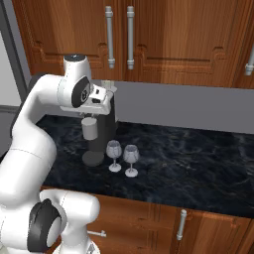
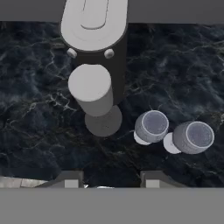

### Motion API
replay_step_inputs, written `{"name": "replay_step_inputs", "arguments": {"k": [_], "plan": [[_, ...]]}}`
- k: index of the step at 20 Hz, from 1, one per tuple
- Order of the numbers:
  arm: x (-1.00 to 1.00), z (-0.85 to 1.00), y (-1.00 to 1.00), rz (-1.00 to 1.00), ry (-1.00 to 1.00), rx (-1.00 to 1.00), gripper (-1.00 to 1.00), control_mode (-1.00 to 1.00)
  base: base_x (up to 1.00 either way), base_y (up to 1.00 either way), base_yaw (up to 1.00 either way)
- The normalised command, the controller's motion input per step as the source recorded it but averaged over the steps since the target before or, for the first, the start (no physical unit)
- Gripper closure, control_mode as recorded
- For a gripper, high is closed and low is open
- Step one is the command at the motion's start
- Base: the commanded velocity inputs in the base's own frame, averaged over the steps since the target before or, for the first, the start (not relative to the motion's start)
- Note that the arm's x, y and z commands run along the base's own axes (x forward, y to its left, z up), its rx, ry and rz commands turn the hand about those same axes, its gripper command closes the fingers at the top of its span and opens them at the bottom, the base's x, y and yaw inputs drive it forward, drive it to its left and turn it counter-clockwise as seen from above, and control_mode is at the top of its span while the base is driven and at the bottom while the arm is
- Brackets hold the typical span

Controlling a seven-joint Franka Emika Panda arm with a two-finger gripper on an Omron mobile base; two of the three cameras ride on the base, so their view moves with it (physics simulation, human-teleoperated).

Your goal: Retrieve the wine glasses from the counter and place one next to each plate.

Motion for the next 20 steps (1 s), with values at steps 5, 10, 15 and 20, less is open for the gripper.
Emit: {"name": "replay_step_inputs", "arguments": {"k": [5,10,15,20], "plan": [[-0.22,0.0,-0.01,0.0,-0.03,0.0,-1.0,-1.0,0.0,0.0,0.0],[-0.69,0.0,0.0,0.0,-0.19,0.0,-1.0,-1.0,0.0,0.0,0.0],[-0.73,0.0,-0.07,-0.31,-0.23,-0.01,-1.0,-1.0,0.0,0.0,0.0],[-0.4,0.0,-0.02,-0.75,-0.03,0.0,-1.0,-1.0,0.0,0.0,0.0]]}}
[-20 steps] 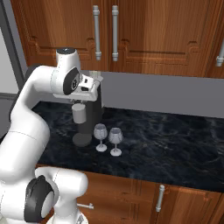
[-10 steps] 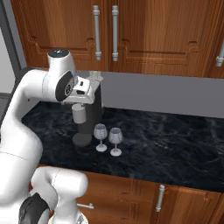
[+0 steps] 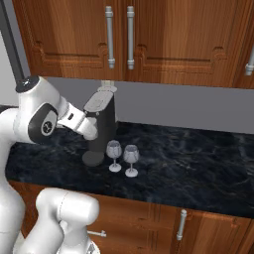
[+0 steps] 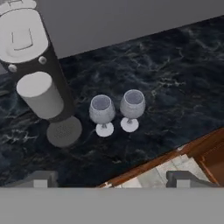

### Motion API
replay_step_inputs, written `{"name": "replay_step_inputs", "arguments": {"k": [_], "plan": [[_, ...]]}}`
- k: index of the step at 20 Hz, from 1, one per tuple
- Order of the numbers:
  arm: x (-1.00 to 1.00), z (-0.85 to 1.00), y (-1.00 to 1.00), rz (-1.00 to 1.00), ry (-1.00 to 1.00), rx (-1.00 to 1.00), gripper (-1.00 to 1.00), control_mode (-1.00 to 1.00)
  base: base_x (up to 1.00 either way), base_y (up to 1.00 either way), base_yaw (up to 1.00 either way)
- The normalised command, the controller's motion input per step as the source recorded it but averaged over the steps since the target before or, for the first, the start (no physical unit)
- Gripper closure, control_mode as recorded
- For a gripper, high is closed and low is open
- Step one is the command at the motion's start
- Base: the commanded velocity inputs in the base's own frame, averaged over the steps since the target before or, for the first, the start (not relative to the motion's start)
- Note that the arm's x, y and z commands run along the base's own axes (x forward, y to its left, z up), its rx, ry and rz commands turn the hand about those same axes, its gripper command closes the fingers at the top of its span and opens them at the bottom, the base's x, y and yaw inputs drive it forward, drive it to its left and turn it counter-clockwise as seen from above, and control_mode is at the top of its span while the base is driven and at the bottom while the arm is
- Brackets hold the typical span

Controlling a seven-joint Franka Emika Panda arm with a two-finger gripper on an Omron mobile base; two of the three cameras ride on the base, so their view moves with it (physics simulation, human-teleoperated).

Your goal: Retrieve the wine glasses from the counter and place one next to each plate.

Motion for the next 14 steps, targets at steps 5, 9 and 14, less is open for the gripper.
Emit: {"name": "replay_step_inputs", "arguments": {"k": [5,9,14], "plan": [[-0.31,0.08,-0.05,-0.69,-0.12,0.12,-1.0,-1.0,0.0,0.0,0.0],[-0.31,0.2,-0.29,-0.49,-0.16,0.34,-1.0,-1.0,0.0,0.0,0.0],[-0.24,0.07,-0.36,-0.28,-0.26,0.5,-1.0,-1.0,0.0,0.0,0.0]]}}
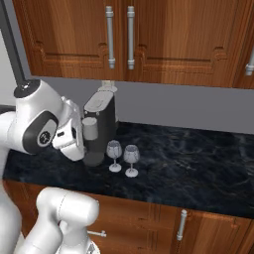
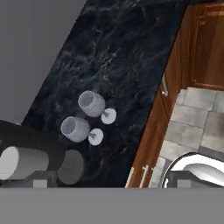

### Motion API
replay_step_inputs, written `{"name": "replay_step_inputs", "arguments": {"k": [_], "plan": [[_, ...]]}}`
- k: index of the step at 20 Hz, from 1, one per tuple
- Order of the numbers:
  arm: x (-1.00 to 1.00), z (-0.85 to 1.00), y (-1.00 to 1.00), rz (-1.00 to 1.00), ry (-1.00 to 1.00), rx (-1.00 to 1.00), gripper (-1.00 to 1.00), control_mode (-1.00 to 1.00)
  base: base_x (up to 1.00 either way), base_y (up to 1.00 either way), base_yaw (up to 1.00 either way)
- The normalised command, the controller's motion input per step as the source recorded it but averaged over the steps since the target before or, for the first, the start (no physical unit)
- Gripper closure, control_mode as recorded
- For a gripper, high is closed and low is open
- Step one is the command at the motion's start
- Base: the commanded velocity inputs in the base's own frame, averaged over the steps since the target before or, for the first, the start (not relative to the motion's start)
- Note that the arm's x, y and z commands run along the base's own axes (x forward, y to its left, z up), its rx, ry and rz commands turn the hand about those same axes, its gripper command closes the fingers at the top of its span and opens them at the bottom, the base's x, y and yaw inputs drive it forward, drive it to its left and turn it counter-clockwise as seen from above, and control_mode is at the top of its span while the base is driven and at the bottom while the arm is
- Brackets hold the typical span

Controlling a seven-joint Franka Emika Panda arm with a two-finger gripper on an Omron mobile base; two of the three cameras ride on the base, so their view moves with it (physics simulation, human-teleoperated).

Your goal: Retrieve the wine glasses from the counter and place one next to each plate.

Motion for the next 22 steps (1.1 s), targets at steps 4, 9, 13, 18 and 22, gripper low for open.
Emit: {"name": "replay_step_inputs", "arguments": {"k": [4,9,13,18,22], "plan": [[-0.08,0.0,-0.28,-0.16,-0.29,0.62,-1.0,-1.0,0.0,0.0,0.0],[0.0,-0.02,-0.17,-0.13,-0.39,0.7,-1.0,-1.0,0.0,0.0,0.0],[0.05,-0.02,-0.11,-0.05,-0.13,0.55,-1.0,-1.0,0.0,0.0,0.0],[0.6,-0.04,-0.02,0.0,0.22,0.42,-1.0,-1.0,0.0,0.0,0.0],[0.71,-0.09,-0.26,0.08,0.43,0.54,-1.0,-1.0,0.0,0.0,0.0]]}}
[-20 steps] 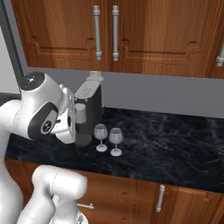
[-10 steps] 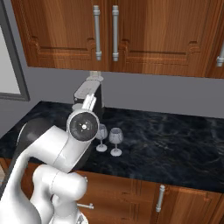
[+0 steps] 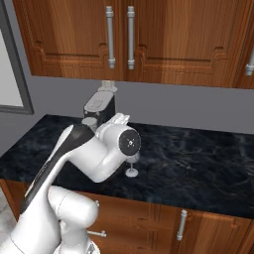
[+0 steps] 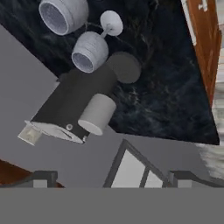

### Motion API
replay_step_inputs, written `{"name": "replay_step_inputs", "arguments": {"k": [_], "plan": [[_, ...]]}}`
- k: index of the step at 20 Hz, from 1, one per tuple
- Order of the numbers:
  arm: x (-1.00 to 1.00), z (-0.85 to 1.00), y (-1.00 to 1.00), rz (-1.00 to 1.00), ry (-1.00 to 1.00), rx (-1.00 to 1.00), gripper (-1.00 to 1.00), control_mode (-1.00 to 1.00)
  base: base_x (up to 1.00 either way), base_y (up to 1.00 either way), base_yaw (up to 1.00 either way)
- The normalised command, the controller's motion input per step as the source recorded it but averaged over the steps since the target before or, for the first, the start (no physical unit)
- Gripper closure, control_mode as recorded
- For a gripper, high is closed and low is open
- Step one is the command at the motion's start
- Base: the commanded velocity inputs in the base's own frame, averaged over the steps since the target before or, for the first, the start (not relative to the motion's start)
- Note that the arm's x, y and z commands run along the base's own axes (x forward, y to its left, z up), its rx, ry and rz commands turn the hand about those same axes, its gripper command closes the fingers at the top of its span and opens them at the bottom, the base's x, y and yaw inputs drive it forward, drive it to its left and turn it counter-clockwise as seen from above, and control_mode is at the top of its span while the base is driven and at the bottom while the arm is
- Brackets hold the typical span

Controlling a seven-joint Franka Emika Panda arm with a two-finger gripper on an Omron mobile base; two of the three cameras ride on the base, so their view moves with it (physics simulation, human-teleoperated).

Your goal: Retrieve the wine glasses from the counter and place one next to each plate.

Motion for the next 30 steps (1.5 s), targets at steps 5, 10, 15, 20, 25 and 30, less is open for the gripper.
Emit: {"name": "replay_step_inputs", "arguments": {"k": [5,10,15,20,25,30], "plan": [[0.14,0.0,-0.63,0.17,0.27,0.38,-1.0,-1.0,0.0,0.0,0.0],[0.0,-0.2,-0.52,0.1,0.0,0.1,-1.0,-1.0,0.0,0.0,0.0],[0.0,-0.35,-0.46,0.05,0.0,0.01,-1.0,-1.0,0.0,0.0,0.0],[0.05,-0.29,-0.42,0.07,0.04,0.06,-1.0,-1.0,0.0,0.0,0.0],[0.06,-0.33,-0.19,0.08,0.03,0.02,-1.0,-1.0,0.0,0.0,0.0],[0.09,-0.31,0.0,0.03,0.0,0.0,-1.0,-1.0,0.0,0.0,0.0]]}}
